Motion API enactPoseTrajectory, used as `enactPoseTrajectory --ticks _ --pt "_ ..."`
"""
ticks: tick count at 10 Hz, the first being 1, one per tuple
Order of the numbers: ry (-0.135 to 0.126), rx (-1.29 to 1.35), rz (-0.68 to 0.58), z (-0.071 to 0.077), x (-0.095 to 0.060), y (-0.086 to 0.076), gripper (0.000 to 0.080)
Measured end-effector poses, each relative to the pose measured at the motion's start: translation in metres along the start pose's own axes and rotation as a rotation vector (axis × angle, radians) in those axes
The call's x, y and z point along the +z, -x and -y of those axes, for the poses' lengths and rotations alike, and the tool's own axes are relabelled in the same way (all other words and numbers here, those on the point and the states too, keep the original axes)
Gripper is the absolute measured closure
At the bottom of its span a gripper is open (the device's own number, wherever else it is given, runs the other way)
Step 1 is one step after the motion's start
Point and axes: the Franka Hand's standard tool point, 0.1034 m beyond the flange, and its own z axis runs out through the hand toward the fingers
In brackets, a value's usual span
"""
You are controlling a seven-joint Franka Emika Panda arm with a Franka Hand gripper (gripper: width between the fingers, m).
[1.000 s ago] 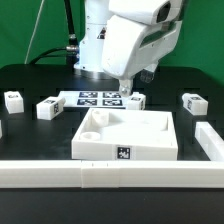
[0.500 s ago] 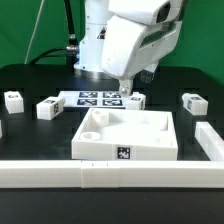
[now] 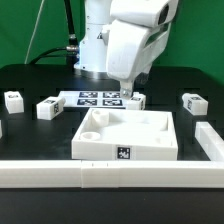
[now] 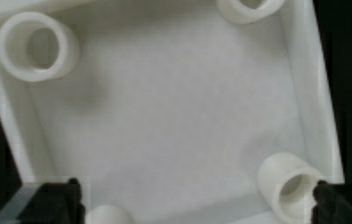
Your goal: Assemble one leg
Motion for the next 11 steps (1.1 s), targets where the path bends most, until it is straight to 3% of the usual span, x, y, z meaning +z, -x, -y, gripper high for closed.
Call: enactPoseTrajectory --ticks 1,2,3,4,9,11 --pt "0.025 0.005 -0.038 0.007 0.008 0.003 0.015" --pt "0.092 0.002 -0.101 0.01 0.016 -0.002 0.015" --pt "0.139 -0.001 -0.155 0.019 0.028 -0.006 0.015" --pt "0.137 0.001 -0.162 0.023 0.038 -0.005 0.015" --pt "0.131 -0.013 -0.155 0.025 0.041 -0.006 0.015" --pt "0.11 -0.09 -0.139 0.049 0.055 -0.015 0.015"
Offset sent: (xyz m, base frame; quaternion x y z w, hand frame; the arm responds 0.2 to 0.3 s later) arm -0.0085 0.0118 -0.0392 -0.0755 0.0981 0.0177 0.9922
